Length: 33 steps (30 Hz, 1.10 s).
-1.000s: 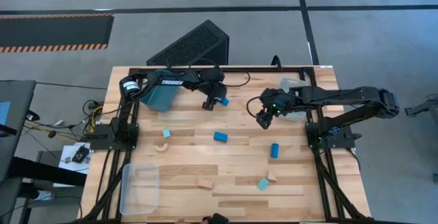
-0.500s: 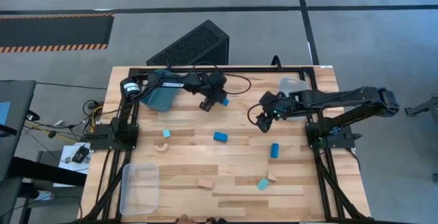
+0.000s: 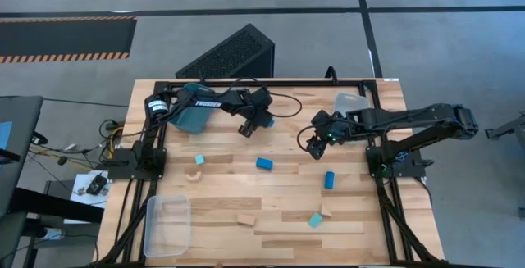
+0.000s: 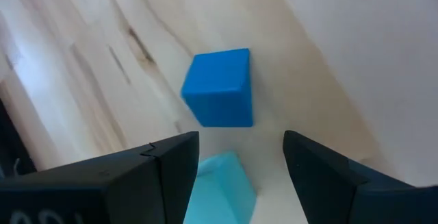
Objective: Sort & place blocks by color
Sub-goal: Put the top left blue block into the blue bin
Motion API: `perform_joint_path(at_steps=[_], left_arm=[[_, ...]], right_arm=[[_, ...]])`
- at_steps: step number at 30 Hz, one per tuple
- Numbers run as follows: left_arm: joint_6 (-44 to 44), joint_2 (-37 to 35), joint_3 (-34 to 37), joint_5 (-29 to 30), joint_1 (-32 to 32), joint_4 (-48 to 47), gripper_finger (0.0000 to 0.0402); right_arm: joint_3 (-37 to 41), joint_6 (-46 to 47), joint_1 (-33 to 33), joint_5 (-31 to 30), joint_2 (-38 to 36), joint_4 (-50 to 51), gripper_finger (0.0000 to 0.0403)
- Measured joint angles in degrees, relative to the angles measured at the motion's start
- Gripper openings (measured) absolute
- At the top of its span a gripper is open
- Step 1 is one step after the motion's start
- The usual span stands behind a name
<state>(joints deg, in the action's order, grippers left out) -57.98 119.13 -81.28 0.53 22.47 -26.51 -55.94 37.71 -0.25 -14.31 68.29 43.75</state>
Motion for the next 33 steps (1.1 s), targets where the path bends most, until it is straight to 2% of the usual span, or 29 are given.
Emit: perform_joint_path(at_steps=[9, 13, 19, 23, 30, 33], left_arm=[[0.4, -0.1, 0.0, 0.4, -0.9, -1.9, 0.0203], [5.2, -0.4, 0.0, 1.9, -1.4, 0.0, 0.0203], [10.4, -0.4, 0.0, -0.2, -1.4, 5.1, 0.0203], [12.8, -0.4, -0.7, -0.6, -1.0, 4.7, 0.0203], [19.7, -0.3, -2.1, -1.2, 1.0, 9.7, 0.0203], [19.9, 0.2, -2.2, -1.8, 1.8, 9.8, 0.0196]], right_arm=[[0.0, 0.9, 0.0, -0.7, 0.0, 0.0, 0.027], [0.0, 0.9, -0.1, -0.7, 0.0, 0.0, 0.027], [0.0, 0.9, -0.3, -0.8, 0.0, 0.0, 0.027], [0.0, 0.9, -0.3, -0.8, 0.0, 0.0, 0.027], [0.0, 1.6, -0.3, -0.8, 0.0, 0.0, 0.027], [0.0, 1.7, -0.3, -0.8, 0.0, 0.0, 0.027]])
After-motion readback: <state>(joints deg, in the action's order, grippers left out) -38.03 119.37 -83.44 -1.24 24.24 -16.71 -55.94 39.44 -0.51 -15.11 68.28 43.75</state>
